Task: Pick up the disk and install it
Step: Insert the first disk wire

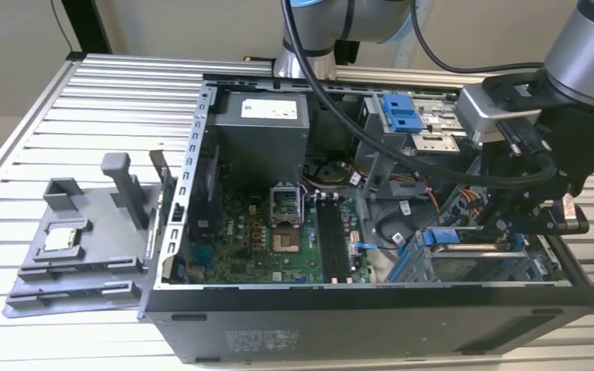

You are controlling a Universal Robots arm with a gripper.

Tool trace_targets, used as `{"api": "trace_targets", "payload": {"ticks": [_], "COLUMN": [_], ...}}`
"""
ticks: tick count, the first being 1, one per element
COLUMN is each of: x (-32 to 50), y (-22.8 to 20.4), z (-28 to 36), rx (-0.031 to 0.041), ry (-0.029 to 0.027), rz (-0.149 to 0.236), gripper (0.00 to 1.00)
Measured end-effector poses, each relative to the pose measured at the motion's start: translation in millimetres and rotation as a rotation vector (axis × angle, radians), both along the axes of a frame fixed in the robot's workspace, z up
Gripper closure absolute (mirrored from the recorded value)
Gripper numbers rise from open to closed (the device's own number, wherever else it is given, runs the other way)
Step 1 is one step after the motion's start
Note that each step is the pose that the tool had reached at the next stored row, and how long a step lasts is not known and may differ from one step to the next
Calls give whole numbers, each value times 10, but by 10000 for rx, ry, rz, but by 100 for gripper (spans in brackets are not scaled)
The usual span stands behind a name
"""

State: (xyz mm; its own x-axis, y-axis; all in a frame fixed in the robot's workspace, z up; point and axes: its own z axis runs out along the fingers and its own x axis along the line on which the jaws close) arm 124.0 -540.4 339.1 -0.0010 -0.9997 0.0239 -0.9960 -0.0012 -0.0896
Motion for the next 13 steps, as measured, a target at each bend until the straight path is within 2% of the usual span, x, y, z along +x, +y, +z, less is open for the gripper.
{"api": "trace_targets", "payload": {"ticks": [6,13], "x": [11,12], "y": [6,9], "z": [-3,-38], "rx": [0,1], "ry": [0,1], "rz": [0,0], "gripper": [100,100]}}
